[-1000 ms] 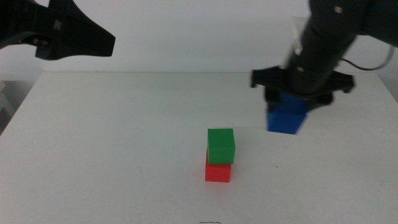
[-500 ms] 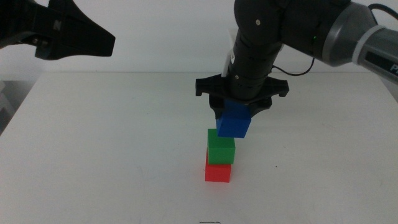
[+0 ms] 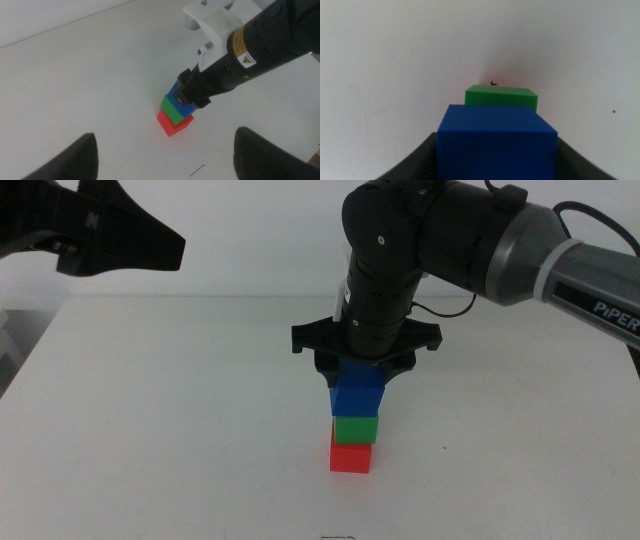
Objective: Stack red cubes first, then green, then blue cubes in a specific spot.
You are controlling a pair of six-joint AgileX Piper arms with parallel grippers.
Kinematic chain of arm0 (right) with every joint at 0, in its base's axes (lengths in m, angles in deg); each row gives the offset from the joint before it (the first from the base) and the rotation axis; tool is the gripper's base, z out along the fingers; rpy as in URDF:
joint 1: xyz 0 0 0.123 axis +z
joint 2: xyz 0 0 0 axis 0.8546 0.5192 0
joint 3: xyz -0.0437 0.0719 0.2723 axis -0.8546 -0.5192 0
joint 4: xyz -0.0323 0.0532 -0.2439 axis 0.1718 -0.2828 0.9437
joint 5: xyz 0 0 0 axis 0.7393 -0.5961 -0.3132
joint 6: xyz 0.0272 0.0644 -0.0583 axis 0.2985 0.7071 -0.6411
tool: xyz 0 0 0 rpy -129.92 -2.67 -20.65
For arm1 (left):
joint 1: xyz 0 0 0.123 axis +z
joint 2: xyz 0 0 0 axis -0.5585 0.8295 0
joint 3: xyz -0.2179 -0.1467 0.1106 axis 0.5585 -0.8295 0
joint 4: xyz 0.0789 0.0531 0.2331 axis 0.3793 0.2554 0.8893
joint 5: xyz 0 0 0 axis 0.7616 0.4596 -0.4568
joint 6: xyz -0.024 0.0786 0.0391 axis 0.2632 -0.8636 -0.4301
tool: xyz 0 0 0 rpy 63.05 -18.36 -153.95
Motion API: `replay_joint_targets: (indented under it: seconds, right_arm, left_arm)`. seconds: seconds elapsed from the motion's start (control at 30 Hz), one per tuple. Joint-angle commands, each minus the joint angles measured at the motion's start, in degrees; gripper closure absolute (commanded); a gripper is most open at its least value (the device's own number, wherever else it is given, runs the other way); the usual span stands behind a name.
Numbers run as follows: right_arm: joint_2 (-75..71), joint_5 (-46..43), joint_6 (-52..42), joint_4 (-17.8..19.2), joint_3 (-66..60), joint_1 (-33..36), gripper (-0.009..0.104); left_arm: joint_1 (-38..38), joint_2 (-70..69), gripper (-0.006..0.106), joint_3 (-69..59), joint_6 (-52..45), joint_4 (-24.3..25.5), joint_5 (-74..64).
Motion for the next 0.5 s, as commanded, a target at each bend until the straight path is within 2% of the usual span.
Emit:
replay_joint_targets:
  seconds: [0.0,0.23,0.47]
  right_arm:
    - [-3.1,3.2,-0.1,1.7,1.8,0.1,0.096]
    - [-3.0,3.2,-1.4,3.2,1.8,0.1,0.096]
    - [-2.3,3.2,-1.4,3.1,1.8,0.1,0.096]
  left_arm:
    - [0.0,-1.2,0.009,1.3,-0.1,-3.0,2.4]
    - [0.0,-1.2,0.009,1.3,-0.1,-3.0,2.4]
    - [0.0,-1.2,0.009,1.3,-0.1,-3.0,2.4]
